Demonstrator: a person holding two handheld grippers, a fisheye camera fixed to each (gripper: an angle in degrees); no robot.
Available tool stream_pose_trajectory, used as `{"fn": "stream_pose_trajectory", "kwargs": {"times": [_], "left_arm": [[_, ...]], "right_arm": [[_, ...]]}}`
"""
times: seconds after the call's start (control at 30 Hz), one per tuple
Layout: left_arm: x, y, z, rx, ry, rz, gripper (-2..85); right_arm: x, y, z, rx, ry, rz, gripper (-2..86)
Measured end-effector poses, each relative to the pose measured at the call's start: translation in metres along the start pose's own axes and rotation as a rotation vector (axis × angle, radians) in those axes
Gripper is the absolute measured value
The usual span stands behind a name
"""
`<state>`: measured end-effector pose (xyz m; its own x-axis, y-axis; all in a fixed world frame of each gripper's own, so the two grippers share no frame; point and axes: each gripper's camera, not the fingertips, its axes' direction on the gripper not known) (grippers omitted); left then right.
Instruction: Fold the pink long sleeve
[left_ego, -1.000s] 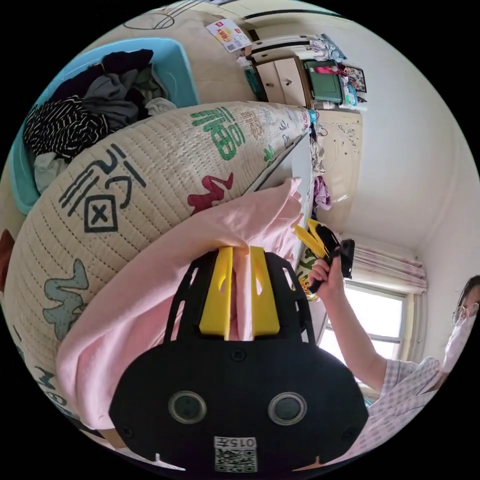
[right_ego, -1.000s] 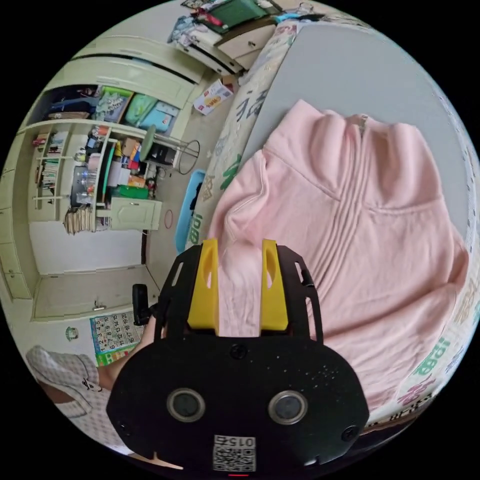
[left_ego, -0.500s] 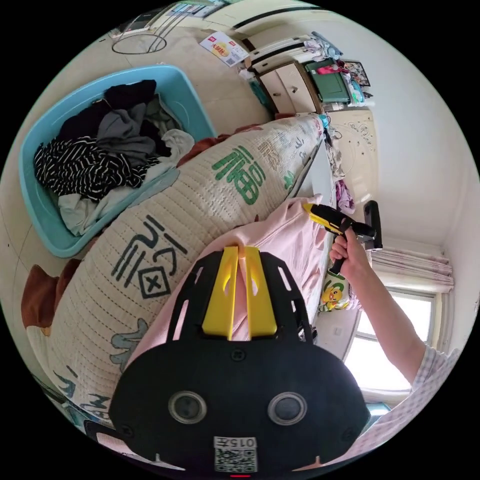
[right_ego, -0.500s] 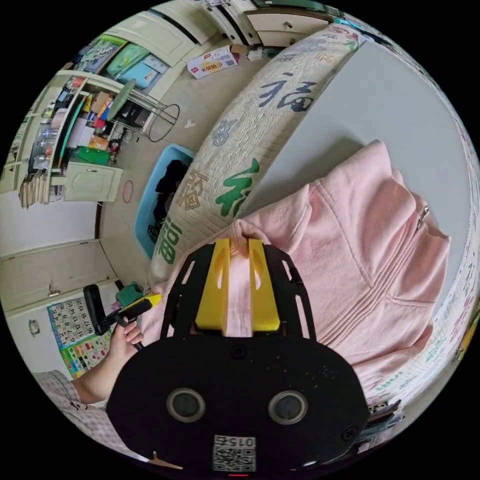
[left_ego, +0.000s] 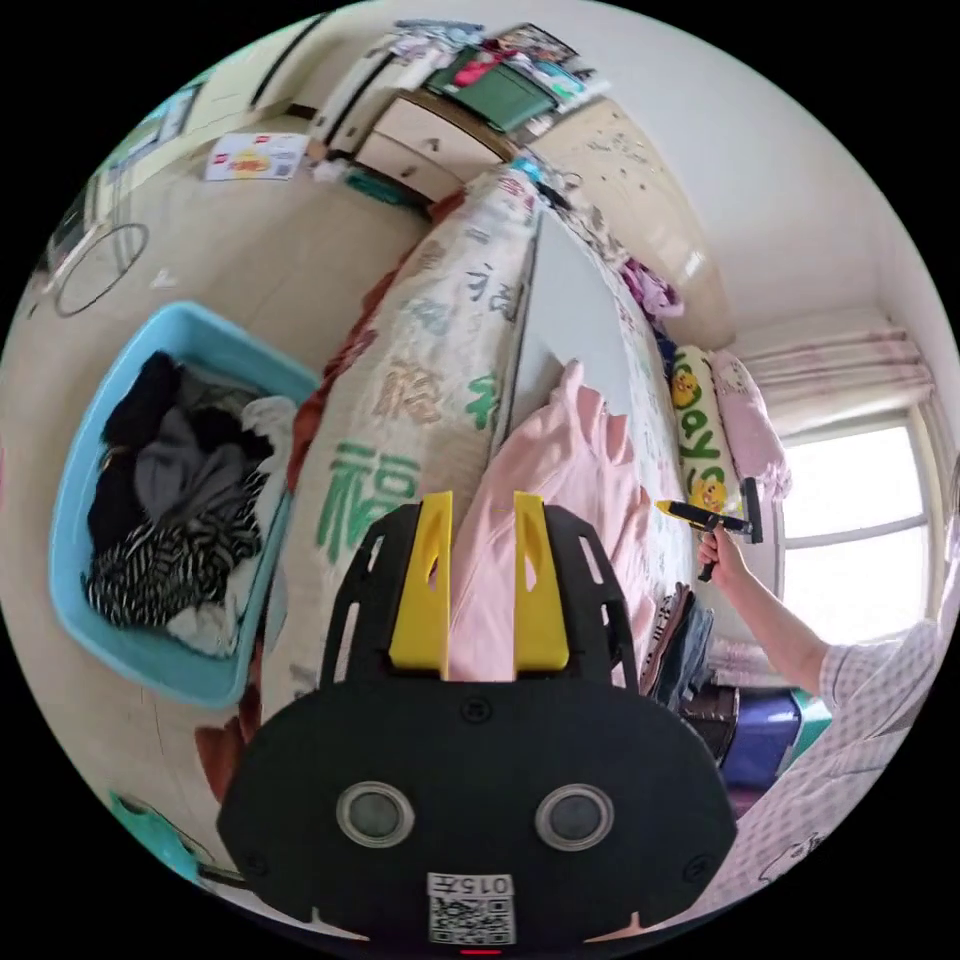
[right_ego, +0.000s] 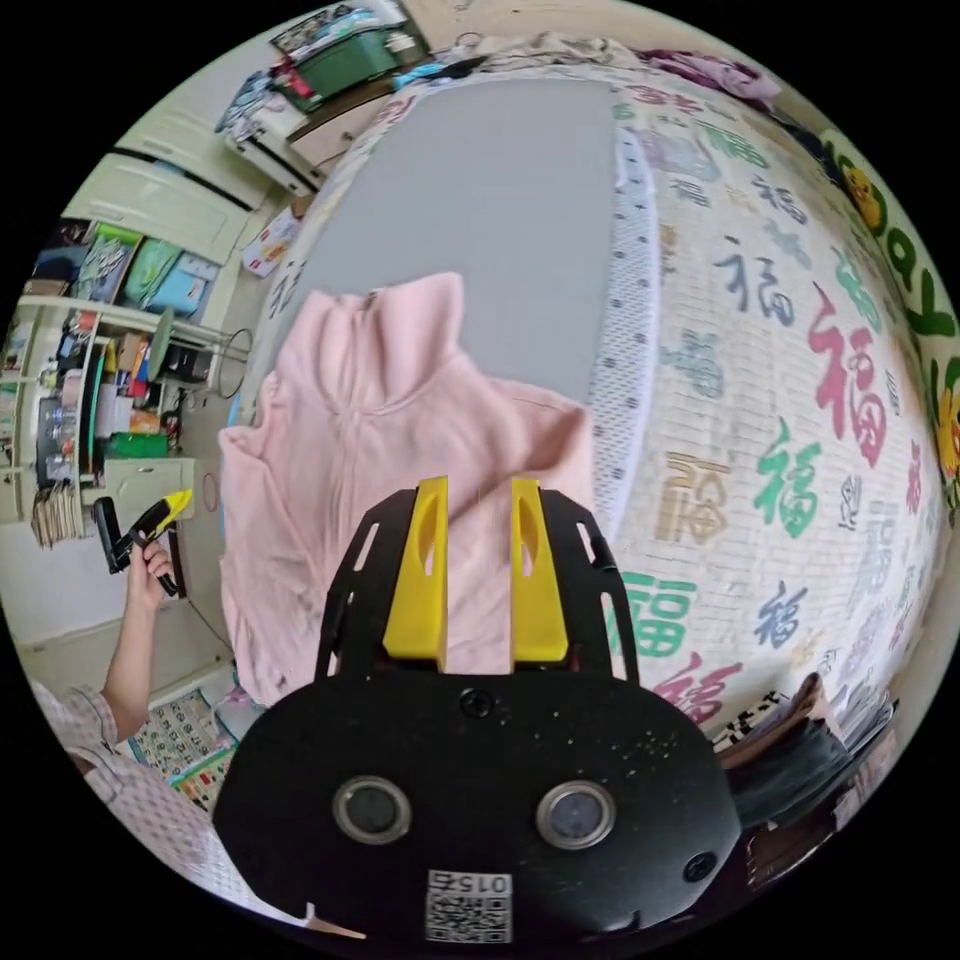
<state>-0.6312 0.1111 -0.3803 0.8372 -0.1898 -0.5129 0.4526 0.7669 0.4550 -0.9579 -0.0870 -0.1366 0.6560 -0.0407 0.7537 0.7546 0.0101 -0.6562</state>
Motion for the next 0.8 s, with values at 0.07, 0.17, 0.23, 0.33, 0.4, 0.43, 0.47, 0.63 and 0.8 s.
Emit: {"fn": "stream_pose_trajectory", "kwargs": {"times": [0.07, 0.17, 0.23, 0.33, 0.4, 0.43, 0.47, 0.63, 0.8], "left_arm": [[0.021, -0.025, 0.031, -0.044, -0.034, 0.047, 9.8], [0.052, -0.049, 0.087, -0.143, -0.047, 0.098, 9.9], [0.063, -0.055, 0.117, -0.203, -0.123, 0.108, 8.8], [0.075, -0.058, 0.146, -0.224, -0.299, 0.168, 5.6], [0.088, -0.056, 0.156, -0.194, -0.520, 0.164, 1.6], [0.092, -0.054, 0.160, -0.194, -0.631, 0.177, 1.1], [0.096, -0.048, 0.171, -0.210, -0.731, 0.239, 0.1], [0.107, -0.008, 0.153, -0.067, -0.505, 0.161, -0.7], [0.151, 0.089, 0.115, 0.052, -0.495, 0.045, -0.8]], "right_arm": [[0.022, 0.006, -0.004, 0.002, 0.015, 0.063, 10.7], [0.034, 0.015, 0.002, -0.034, 0.013, 0.099, 11.8], [0.035, 0.021, 0.005, -0.049, 0.022, 0.091, 11.6], [0.039, 0.033, -0.003, -0.050, 0.079, 0.142, 6.7], [0.038, 0.041, -0.006, -0.062, 0.176, 0.126, 3.0], [0.038, 0.048, -0.008, -0.070, 0.152, 0.124, 1.9], [0.038, 0.059, -0.017, -0.037, 0.126, 0.133, 1.4], [0.016, 0.145, -0.079, 0.133, 0.156, 0.161, 0.1], [-0.032, 0.290, -0.111, 0.171, 0.188, 0.277, -0.3]]}}
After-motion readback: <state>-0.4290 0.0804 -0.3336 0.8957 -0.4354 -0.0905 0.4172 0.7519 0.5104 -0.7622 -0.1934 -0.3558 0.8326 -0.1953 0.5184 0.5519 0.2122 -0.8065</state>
